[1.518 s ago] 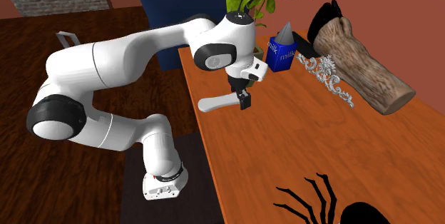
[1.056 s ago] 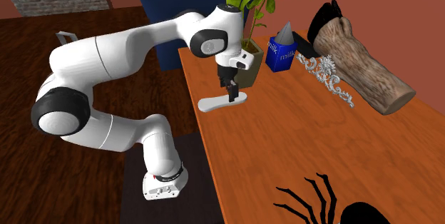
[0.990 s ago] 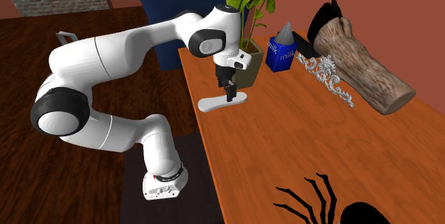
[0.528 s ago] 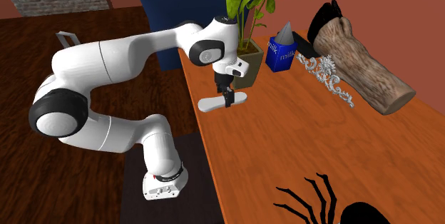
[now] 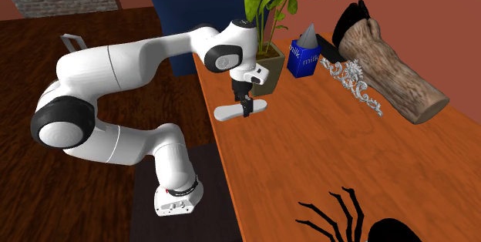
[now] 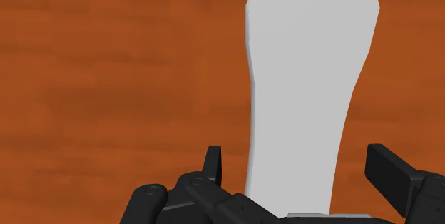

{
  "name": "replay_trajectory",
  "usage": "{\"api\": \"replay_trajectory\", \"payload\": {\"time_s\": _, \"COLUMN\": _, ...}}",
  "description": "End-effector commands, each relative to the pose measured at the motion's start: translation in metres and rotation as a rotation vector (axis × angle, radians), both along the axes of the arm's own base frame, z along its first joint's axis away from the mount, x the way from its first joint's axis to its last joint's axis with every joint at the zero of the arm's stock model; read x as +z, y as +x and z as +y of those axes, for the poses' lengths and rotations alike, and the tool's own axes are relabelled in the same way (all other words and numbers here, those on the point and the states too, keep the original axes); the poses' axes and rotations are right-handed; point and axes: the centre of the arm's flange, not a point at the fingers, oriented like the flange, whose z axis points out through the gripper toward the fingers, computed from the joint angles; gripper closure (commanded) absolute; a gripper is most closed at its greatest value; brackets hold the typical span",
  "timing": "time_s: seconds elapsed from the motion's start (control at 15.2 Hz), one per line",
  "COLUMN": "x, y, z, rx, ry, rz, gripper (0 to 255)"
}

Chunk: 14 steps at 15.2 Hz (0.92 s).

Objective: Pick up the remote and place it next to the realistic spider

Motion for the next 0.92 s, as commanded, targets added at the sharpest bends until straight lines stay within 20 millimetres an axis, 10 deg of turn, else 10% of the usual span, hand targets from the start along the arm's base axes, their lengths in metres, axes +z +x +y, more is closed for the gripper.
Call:
{"api": "replay_trajectory", "payload": {"time_s": 0.0, "x": 0.0, "y": 0.0, "z": 0.0, "rx": 0.0, "ry": 0.0, "rz": 0.0, "gripper": 255}}
{"api": "replay_trajectory", "payload": {"time_s": 0.86, "x": 0.021, "y": 0.0, "z": 0.0, "rx": 0.0, "ry": 0.0, "rz": 0.0, "gripper": 255}}
